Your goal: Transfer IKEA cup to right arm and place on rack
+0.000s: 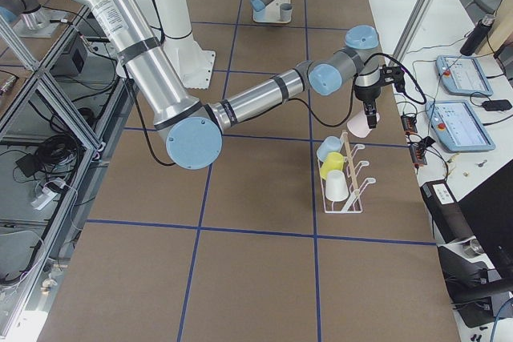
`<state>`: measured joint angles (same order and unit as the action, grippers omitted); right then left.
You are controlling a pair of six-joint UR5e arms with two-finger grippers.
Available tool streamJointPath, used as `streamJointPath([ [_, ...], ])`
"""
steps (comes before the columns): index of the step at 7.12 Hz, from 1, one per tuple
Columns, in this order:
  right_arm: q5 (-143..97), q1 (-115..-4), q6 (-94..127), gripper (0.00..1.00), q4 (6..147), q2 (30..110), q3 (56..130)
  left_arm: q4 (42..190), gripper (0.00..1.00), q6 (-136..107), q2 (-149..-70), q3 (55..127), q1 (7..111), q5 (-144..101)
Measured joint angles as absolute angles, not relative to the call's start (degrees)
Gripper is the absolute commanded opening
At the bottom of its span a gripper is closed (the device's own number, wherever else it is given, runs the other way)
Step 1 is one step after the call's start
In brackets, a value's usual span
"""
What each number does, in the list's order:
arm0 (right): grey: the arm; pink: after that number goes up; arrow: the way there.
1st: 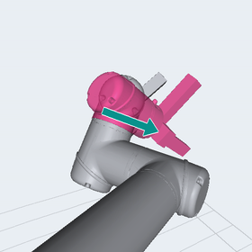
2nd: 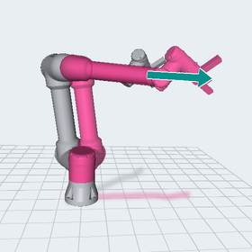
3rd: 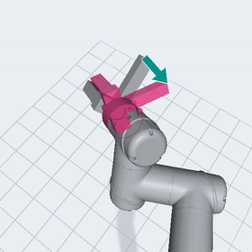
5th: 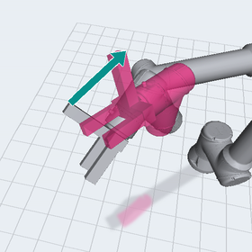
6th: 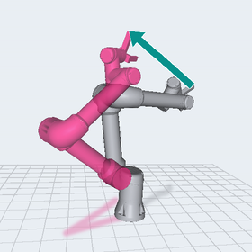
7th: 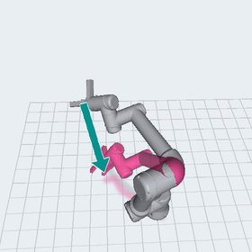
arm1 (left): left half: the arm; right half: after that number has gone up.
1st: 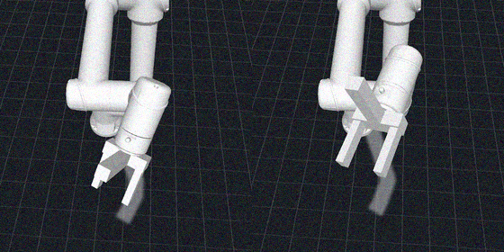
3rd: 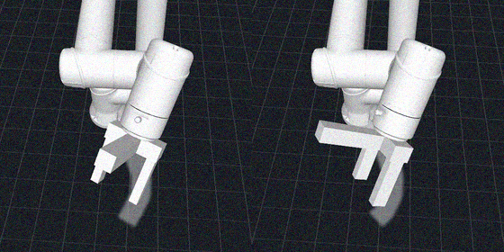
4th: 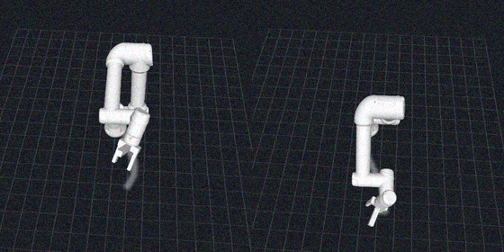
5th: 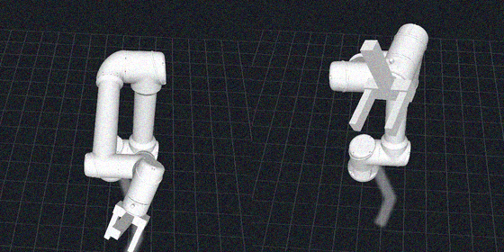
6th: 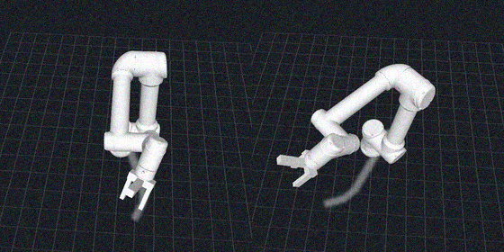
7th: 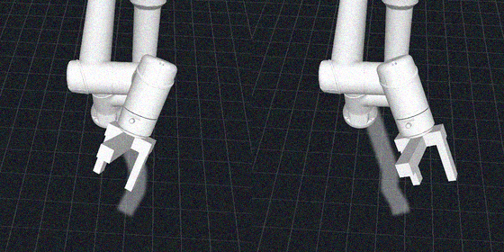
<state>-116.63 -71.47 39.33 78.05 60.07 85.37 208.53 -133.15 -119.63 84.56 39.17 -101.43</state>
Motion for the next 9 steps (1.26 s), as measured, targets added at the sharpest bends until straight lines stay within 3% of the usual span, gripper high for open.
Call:
streamJointPath([
  [4, -116.1, -71.5, 39.6, 0.0, 69.3, 59.8, 78.7, 208.5, 0.7, -133.2, -119.7, 84.5, 39.1, -101.4],
  [9, -115.5, -71.5, 39.7, 0.0, 66.9, 62.0, 78.5, 208.5, 0.7, -133.2, -119.9, 84.5, 39.0, -101.4],
])
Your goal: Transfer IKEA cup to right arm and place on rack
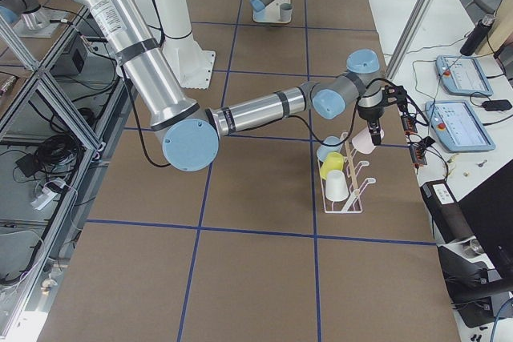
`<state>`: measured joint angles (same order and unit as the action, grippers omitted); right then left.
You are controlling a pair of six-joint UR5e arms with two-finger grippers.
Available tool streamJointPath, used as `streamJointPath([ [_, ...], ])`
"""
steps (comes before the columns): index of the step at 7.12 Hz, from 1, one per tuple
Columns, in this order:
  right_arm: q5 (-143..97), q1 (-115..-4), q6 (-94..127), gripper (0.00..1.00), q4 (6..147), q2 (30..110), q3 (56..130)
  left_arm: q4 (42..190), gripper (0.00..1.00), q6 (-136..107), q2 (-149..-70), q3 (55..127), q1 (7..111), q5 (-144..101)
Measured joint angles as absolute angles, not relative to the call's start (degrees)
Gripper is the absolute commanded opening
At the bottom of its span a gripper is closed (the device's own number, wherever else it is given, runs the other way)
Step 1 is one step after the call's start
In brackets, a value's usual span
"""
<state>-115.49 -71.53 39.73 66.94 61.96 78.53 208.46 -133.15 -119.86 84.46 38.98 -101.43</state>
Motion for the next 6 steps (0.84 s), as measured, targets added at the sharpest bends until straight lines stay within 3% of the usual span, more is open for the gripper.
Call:
streamJointPath([
  [6, -115.5, -71.0, 40.2, 0.0, 65.8, 62.8, 78.6, 208.5, 0.7, -133.2, -120.0, 84.6, 39.0, -101.4],
])
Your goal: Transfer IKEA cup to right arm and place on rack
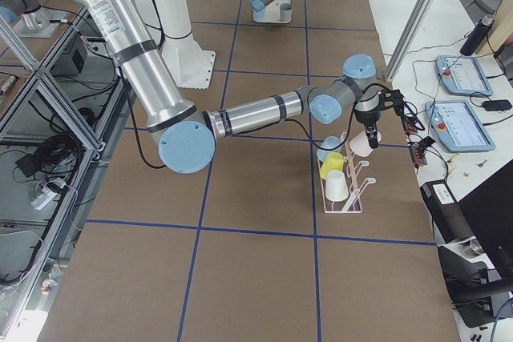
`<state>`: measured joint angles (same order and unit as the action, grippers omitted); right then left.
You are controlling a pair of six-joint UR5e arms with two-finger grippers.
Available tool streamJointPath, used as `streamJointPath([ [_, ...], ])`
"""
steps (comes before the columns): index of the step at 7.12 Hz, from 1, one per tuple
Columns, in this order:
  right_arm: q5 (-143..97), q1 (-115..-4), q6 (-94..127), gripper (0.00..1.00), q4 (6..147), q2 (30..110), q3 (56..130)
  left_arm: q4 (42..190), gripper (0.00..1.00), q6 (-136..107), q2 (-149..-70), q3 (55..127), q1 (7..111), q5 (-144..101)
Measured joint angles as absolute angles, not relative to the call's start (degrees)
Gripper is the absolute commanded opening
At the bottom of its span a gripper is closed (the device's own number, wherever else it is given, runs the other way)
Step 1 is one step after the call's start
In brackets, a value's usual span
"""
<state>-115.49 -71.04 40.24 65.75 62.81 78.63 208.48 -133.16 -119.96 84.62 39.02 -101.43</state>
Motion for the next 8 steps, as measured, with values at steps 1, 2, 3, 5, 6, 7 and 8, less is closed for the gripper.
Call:
streamJointPath([
  [1, -115.5, -70.8, 40.2, 0.0, 65.7, 62.9, 78.7, 208.5, 0.7, -133.2, -120.0, 84.6, 39.0, -101.4],
  [2, -115.5, -70.5, 40.3, 0.0, 65.7, 63.0, 78.6, 208.5, 0.7, -133.2, -119.9, 84.6, 39.0, -101.4],
  [3, -115.3, -70.3, 40.3, 0.0, 65.6, 63.1, 78.5, 208.5, 0.7, -133.2, -119.9, 84.6, 39.0, -101.4],
  [5, -114.7, -69.8, 40.3, 0.0, 65.3, 63.2, 78.3, 208.5, 0.7, -133.2, -119.9, 84.6, 39.0, -101.4],
  [6, -114.7, -69.6, 40.3, 0.0, 65.3, 63.3, 78.3, 208.5, 0.7, -133.2, -119.9, 84.6, 39.0, -101.4],
  [7, -114.6, -69.4, 40.3, 0.0, 65.2, 63.3, 78.2, 208.5, 0.7, -133.2, -119.9, 84.6, 39.0, -101.4],
  [8, -114.4, -69.2, 40.3, 0.0, 65.1, 63.4, 78.2, 208.5, 0.7, -133.2, -119.9, 84.6, 39.0, -101.4],
])
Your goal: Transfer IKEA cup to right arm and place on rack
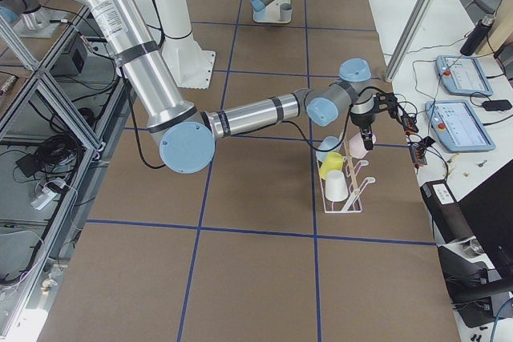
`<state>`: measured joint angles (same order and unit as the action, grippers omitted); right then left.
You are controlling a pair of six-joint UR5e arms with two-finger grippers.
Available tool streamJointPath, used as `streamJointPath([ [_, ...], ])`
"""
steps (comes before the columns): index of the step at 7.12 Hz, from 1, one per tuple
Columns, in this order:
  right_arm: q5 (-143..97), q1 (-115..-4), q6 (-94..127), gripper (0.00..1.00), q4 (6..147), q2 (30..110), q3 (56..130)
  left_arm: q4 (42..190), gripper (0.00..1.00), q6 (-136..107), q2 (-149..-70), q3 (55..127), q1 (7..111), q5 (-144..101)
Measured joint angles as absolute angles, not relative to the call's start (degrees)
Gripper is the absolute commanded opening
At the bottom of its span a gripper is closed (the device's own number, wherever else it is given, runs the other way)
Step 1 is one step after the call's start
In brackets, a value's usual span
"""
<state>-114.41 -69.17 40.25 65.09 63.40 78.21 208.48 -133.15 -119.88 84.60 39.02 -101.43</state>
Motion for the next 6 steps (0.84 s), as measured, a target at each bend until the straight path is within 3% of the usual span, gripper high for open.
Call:
streamJointPath([
  [3, -114.0, -68.8, 40.3, 0.06, 65.0, 63.7, 78.2, 208.5, 0.7, -133.2, -119.9, 84.6, 39.0, -101.4],
  [4, -113.9, -68.7, 40.3, 0.18, 65.0, 63.7, 78.1, 208.5, 0.7, -133.2, -119.9, 84.6, 39.0, -101.4],
  [5, -113.3, -68.4, 40.3, 0.49, 65.0, 63.7, 78.1, 208.5, 0.7, -133.2, -120.0, 84.6, 39.0, -101.4],
  [6, -112.7, -68.1, 40.3, 0.99, 65.0, 63.9, 78.1, 208.5, 0.71, -133.2, -120.0, 84.6, 39.0, -101.4],
])
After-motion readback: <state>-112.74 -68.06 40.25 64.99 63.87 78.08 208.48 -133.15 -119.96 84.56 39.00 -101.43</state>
